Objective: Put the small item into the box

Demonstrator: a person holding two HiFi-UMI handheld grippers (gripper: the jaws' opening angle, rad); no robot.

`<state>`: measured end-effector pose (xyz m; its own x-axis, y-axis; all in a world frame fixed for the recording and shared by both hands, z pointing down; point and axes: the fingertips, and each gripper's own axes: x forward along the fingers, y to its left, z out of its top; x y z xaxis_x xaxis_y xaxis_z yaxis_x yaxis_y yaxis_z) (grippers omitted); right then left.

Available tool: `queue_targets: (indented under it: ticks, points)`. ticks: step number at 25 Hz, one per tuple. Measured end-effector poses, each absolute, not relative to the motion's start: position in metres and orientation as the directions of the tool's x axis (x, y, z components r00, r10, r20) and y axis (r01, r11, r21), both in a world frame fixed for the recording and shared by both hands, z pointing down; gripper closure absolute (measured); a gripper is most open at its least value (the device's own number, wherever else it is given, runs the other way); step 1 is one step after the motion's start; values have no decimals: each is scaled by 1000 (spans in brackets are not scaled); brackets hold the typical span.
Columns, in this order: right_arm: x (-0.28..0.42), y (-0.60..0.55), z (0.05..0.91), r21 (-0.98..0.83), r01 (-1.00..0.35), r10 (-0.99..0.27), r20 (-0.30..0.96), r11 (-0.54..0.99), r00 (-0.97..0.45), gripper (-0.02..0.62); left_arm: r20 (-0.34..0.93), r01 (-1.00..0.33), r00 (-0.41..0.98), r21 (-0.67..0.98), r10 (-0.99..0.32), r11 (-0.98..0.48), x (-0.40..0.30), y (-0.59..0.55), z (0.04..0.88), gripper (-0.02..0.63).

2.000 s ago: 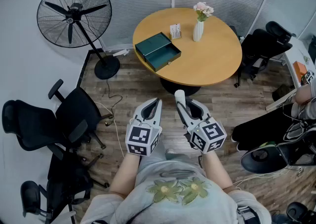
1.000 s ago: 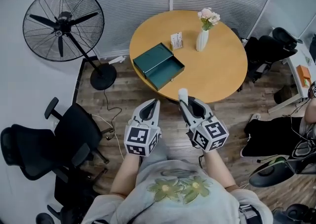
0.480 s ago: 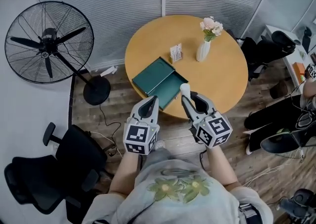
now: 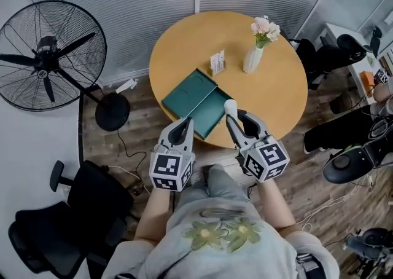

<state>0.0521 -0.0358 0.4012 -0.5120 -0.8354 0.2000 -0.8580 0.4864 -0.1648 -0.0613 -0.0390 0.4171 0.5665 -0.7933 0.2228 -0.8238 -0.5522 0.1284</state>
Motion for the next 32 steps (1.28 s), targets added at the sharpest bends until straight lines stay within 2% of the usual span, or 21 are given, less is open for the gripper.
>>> queue_targets:
  ticks: [13, 32]
  points:
    - [49, -108, 395, -158, -852, -830, 193, 500, -523, 469, 231, -813, 581, 112, -780, -572, -55, -103, 415, 604]
    - [45, -189, 409, -135, -802, -765, 243, 582, -597, 469, 242, -848, 529, 122, -813, -516, -53, -180, 420, 604]
